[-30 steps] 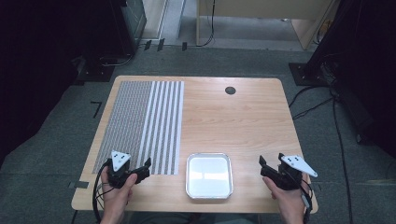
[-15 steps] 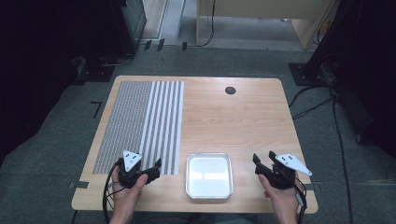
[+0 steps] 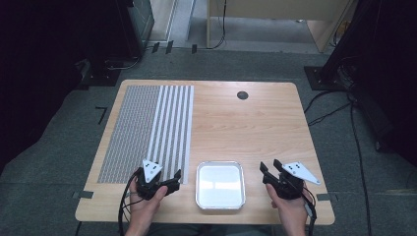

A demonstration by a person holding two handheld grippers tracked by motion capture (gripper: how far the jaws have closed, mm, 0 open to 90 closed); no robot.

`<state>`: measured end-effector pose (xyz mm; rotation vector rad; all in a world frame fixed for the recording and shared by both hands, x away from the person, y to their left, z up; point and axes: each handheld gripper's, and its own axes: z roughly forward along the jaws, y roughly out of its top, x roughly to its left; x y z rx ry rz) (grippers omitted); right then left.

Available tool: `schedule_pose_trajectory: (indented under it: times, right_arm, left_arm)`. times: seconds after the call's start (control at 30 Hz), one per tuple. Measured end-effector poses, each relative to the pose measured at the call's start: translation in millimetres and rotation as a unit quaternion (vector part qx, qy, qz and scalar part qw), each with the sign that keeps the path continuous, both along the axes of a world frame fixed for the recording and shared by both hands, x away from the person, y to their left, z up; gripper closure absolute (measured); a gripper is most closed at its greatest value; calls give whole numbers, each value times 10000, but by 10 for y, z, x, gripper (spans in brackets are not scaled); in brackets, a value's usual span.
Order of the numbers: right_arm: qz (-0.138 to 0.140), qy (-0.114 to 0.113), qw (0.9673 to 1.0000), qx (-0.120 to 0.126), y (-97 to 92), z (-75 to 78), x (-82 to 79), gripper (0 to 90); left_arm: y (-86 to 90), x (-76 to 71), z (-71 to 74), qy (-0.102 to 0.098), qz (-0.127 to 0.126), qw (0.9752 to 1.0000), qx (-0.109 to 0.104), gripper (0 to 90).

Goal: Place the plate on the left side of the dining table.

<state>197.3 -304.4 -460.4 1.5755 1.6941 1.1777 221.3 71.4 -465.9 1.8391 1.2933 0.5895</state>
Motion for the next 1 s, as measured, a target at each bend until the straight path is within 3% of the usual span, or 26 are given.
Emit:
schedule_pose_trajectory:
  times: [0.27, 0.43, 0.7, 0.8, 1.0]
  right_arm:
    - [35, -116, 9999, -15, 113, -26, 11, 533]
    - [65, -35, 10000, -11, 185, -46, 29, 562]
    - [257, -14, 9990, 365, 283, -90, 66, 646]
    - [335, -20, 9986, 421, 317, -110, 83, 666]
    - [456, 204, 9973, 538, 356, -169, 83, 710]
  left_arm:
    - [-176, -31, -21, 39, -187, 9998, 23, 168]
    - [-259, -53, -22, 58, -291, 9996, -19, 168]
    - [-411, -103, -47, 90, -500, 9987, -43, 172]
    - [-467, -141, -64, 71, -302, 9995, 1, 260]
    - [-510, -181, -128, 232, -320, 9992, -106, 365]
